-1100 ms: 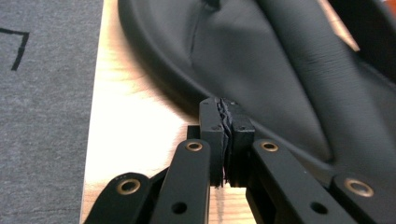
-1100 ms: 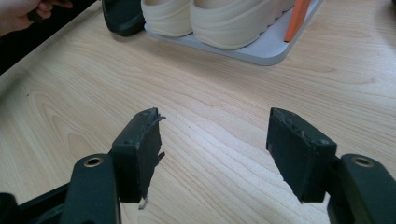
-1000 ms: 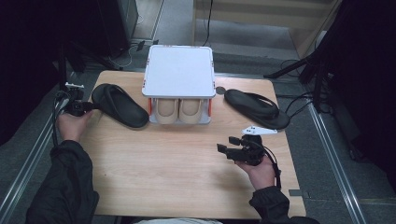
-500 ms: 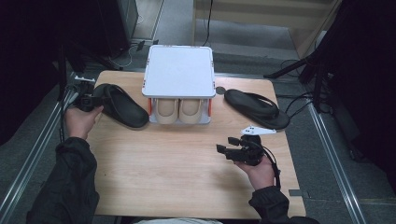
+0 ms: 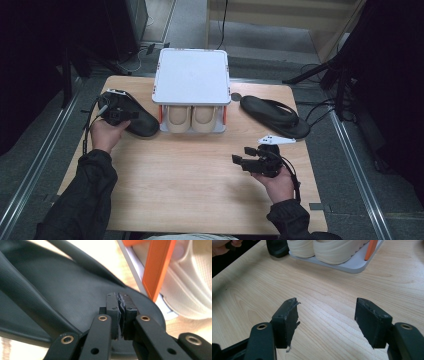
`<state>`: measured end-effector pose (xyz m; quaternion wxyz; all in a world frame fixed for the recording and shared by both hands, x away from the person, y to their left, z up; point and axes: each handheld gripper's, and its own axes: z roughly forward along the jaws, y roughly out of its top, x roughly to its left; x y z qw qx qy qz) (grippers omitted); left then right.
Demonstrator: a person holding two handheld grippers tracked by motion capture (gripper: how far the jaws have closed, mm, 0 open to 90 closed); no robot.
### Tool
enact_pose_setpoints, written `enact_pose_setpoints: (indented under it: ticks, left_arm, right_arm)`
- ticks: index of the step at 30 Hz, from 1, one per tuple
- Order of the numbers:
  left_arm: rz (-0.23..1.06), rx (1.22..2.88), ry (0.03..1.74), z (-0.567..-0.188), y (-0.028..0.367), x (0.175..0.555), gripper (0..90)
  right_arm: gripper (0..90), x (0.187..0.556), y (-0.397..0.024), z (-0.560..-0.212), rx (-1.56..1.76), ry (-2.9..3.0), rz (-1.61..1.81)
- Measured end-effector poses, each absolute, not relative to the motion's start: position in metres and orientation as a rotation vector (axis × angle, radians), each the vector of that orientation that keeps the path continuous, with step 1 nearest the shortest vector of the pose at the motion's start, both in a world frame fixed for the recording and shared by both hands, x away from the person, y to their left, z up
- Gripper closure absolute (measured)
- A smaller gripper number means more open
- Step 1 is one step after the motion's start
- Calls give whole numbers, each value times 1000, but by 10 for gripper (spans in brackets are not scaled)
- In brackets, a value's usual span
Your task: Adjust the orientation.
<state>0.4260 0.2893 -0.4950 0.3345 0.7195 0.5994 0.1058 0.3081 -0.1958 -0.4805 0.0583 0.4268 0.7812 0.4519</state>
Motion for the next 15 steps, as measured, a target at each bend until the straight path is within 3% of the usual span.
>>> enact_pose_setpoints:
  ticks: [15]
  left_arm:
    - [247, 1944, 1574, -510, 293, 412, 891]
  right_arm:
    - [356, 312, -190, -481, 1269, 2392, 1365]
